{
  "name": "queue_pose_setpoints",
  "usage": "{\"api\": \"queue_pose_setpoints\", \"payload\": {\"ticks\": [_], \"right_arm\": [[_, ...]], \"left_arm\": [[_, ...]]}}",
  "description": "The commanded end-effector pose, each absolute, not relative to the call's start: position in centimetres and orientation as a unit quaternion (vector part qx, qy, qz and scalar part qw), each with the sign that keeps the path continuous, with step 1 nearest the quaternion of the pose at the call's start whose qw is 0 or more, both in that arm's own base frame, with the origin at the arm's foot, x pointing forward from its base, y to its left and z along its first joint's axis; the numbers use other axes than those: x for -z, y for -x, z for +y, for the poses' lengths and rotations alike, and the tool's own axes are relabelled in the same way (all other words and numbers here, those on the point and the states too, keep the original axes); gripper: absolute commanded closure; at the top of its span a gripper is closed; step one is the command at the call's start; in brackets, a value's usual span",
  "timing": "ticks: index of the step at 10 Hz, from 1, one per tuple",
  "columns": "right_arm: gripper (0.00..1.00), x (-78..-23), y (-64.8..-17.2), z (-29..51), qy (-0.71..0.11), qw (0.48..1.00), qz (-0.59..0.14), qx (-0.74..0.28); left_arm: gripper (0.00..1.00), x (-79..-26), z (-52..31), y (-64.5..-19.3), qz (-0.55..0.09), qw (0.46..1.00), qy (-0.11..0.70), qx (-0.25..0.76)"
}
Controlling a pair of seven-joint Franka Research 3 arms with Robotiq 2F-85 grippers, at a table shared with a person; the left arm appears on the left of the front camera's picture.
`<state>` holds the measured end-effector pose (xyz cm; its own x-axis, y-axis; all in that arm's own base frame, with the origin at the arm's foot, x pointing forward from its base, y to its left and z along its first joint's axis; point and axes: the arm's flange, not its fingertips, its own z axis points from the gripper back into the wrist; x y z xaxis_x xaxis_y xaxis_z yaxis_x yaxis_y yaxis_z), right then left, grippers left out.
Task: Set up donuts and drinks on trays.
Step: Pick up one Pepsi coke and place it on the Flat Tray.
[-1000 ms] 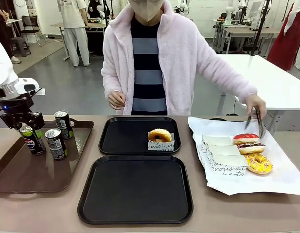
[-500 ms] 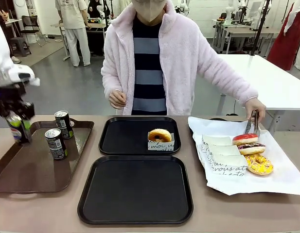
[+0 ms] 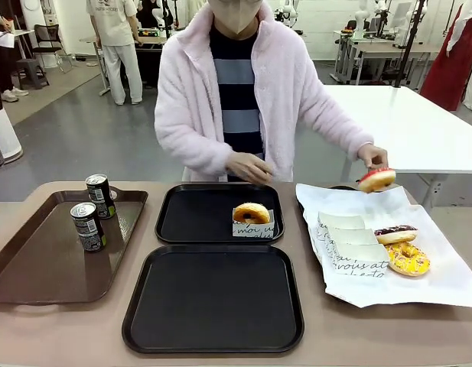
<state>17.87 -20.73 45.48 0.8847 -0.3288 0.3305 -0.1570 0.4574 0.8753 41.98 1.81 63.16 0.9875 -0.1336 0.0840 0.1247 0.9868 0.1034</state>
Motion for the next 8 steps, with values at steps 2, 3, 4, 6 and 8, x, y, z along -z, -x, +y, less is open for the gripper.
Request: {"api": "queue_pose_setpoints", "payload": {"ticks": [2, 3, 4, 6, 8], "right_arm": [[0.00, -45.7, -18.1, -20.8, -0.526, 0.814, -0.244, 0.046], [0.00, -45.7, -18.1, -20.8, -0.526, 0.814, -0.244, 0.046], [0.00, -45.7, -18.1, -20.8, -0.526, 0.814, -0.244, 0.046], [0.00, -45.7, -18.1, -20.8, -0.526, 0.814, -0.244, 0.046], [0.00, -45.7, -18.1, -20.8, -0.526, 0.814, -0.244, 0.046]], "left_arm": [[1.00, -63.2, 1.8, -42.0, -0.045, 0.996, -0.049, 0.065], [1.00, -63.2, 1.8, -42.0, -0.045, 0.996, -0.049, 0.065], [1.00, -63.2, 1.8, -42.0, -0.045, 0.996, -0.049, 0.065], [1.00, -63.2, 1.8, -42.0, -0.045, 0.996, -0.049, 0.065], [0.41, -62.7, 1.9, -42.3, -0.041, 0.996, -0.047, 0.064]]}}
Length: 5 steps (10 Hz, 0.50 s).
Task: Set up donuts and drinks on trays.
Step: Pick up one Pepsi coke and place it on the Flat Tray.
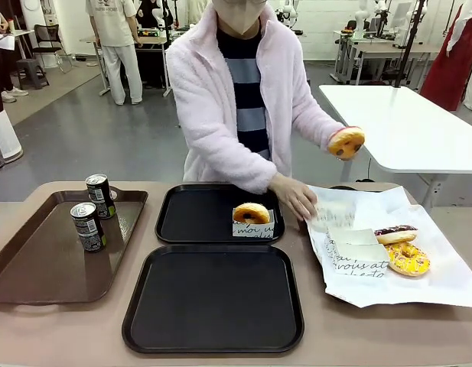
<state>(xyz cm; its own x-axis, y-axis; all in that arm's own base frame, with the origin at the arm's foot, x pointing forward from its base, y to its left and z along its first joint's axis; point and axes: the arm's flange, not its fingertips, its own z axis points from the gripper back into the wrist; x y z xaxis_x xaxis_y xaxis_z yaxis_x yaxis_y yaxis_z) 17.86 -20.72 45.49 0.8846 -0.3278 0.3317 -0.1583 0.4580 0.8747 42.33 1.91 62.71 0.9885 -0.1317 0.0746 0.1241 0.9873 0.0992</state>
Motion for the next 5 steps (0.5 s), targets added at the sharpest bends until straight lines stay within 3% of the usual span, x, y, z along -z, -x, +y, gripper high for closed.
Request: {"api": "queue_pose_setpoints", "payload": {"ticks": [1, 5], "right_arm": [[0.00, -45.7, -18.1, -20.8, -0.526, 0.814, -0.244, 0.046], [0.00, -45.7, -18.1, -20.8, -0.526, 0.814, -0.244, 0.046]], "left_arm": [[0.41, -62.2, -1.4, -42.6, -0.078, 0.994, -0.037, 0.072], [0.41, -62.4, -13.1, -45.6, -0.137, 0.985, -0.014, 0.107]]}}
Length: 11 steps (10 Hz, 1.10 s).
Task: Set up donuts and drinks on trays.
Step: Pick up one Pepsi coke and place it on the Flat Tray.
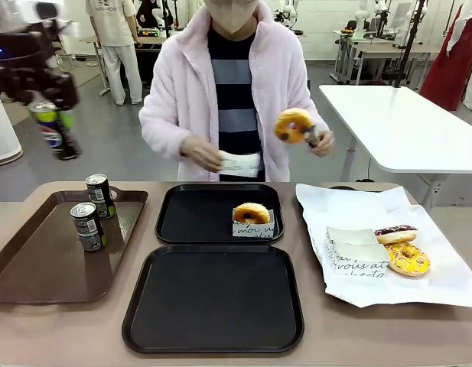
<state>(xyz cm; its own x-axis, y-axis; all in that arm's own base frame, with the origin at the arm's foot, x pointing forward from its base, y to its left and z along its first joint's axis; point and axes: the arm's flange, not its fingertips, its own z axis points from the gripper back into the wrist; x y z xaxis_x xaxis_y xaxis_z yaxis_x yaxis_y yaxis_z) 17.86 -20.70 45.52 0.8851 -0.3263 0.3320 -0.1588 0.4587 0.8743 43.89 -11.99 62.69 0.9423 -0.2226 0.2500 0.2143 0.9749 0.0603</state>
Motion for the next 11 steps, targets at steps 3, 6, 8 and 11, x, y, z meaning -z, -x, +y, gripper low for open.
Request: {"api": "queue_pose_setpoints", "payload": {"ticks": [3, 6, 8, 11], "right_arm": [[0.00, -45.7, -18.1, -20.8, -0.526, 0.814, -0.244, 0.046], [0.00, -45.7, -18.1, -20.8, -0.526, 0.814, -0.244, 0.046], [0.00, -45.7, -18.1, -20.8, -0.526, 0.814, -0.244, 0.046], [0.00, -45.7, -18.1, -20.8, -0.526, 0.814, -0.244, 0.046]], "left_arm": [[0.41, -58.8, -19.6, -48.5, -0.140, 0.977, 0.017, 0.160], [0.41, -54.9, -24.9, -48.8, -0.137, 0.970, 0.053, 0.196], [0.41, -54.0, -25.5, -47.5, -0.082, 0.966, 0.064, 0.238], [0.41, -57.9, -20.0, -37.3, -0.063, 0.935, 0.089, 0.337]]}}
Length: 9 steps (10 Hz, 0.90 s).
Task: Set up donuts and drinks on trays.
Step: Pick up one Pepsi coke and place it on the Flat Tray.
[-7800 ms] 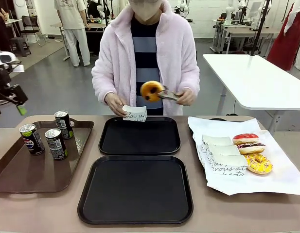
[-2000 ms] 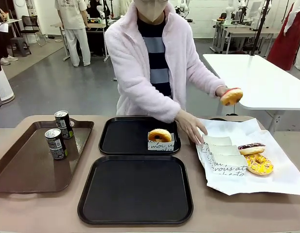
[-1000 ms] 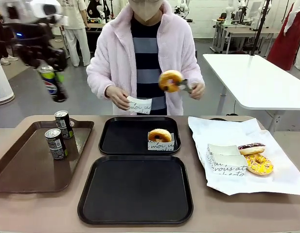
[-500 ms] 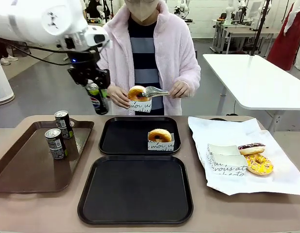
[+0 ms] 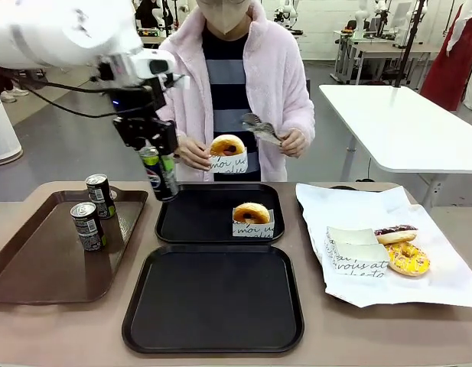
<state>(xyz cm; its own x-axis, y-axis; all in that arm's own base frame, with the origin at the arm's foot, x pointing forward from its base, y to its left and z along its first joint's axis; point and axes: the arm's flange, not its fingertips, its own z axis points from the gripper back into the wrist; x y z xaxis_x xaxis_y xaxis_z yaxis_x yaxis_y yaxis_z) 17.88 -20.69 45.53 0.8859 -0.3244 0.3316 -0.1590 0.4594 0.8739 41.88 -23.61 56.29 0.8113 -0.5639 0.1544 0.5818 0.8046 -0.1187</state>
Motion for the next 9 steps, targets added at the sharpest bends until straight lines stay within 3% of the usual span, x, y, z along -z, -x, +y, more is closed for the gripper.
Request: {"api": "queue_pose_setpoints", "payload": {"ticks": [1, 4, 9], "right_arm": [[0.00, -45.7, -18.1, -20.8, -0.526, 0.814, -0.244, 0.046], [0.00, -45.7, -18.1, -20.8, -0.526, 0.814, -0.244, 0.046], [0.00, -45.7, -18.1, -20.8, -0.526, 0.814, -0.244, 0.046]], "left_arm": [[0.41, -58.4, -18.2, -34.0, -0.066, 0.925, 0.088, 0.364], [0.41, -58.4, -16.5, -31.2, -0.076, 0.926, 0.070, 0.363], [0.41, -58.6, -16.2, -31.7, -0.084, 0.932, 0.053, 0.348]]}}
